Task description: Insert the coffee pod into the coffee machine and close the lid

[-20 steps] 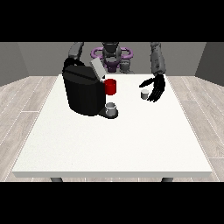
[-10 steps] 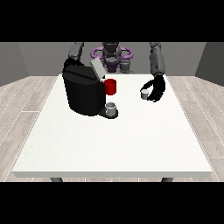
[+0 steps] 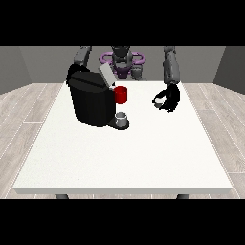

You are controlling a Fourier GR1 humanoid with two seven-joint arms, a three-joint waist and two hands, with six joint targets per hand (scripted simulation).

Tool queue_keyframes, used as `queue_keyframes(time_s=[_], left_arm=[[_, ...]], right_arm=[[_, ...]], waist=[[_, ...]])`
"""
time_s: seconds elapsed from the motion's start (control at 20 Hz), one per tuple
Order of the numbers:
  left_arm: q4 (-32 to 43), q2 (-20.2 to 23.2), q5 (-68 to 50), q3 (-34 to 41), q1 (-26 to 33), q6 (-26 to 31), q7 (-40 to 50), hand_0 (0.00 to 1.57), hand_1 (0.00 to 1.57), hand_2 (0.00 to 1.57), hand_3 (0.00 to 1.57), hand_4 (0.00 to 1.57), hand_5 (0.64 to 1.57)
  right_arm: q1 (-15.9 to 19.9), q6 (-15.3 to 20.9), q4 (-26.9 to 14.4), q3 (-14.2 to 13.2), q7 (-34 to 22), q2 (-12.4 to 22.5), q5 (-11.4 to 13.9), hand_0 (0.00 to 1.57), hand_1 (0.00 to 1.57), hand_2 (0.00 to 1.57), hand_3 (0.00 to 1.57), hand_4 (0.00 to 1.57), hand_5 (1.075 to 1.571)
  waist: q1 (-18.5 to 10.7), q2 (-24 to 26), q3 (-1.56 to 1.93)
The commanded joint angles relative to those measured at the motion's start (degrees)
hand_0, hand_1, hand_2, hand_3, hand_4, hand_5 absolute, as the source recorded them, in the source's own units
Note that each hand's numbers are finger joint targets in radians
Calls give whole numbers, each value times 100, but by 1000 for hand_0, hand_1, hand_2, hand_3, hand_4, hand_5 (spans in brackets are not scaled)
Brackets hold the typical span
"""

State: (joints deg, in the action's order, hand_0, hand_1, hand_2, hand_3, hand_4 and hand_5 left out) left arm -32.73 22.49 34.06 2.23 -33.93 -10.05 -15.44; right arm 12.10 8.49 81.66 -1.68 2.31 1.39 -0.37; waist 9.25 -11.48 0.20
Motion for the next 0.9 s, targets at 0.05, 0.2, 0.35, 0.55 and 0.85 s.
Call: queue_keyframes(time_s=[0.05, 0.2, 0.35, 0.55, 0.85], left_arm=[[259, -42, 272, -78, -51, -127, -113, 1174, 1174, 1286, 1183, 412, 1571], [33, 48, 127, -51, -405, 489, -200, 1317, 1317, 1430, 1407, 548, 1571], [-198, -33, 69, -141, -579, 820, -322, 1477, 1477, 1470, 1410, 632, 1571], [-282, 116, 51, -60, -856, 984, -388, 1342, 1342, 1397, 1362, 593, 1571], [-625, -82, 83, -158, -1361, 1470, 41, 1235, 1235, 1323, 1291, 571, 1571]], right_arm=[[-68, 18, -10, -25, 45, -57, -64, 0, 0, 0, 0, 429, 1571], [84, -70, -419, -232, 210, 113, -108, 0, 0, 0, 0, 424, 1571], [103, 136, -508, -227, -39, -82, -133, 0, 0, 0, 0, 429, 1571], [17, -95, -546, -226, 38, 69, -188, 0, 0, 0, 0, 505, 1571], [220, -75, -1051, -313, 159, 120, -145, 0, 0, 0, 0, 443, 1571]], waist=[[4, 42, -21], [-138, 87, -20], [-264, 446, -18], [-104, 436, -19], [-215, 537, -18]])
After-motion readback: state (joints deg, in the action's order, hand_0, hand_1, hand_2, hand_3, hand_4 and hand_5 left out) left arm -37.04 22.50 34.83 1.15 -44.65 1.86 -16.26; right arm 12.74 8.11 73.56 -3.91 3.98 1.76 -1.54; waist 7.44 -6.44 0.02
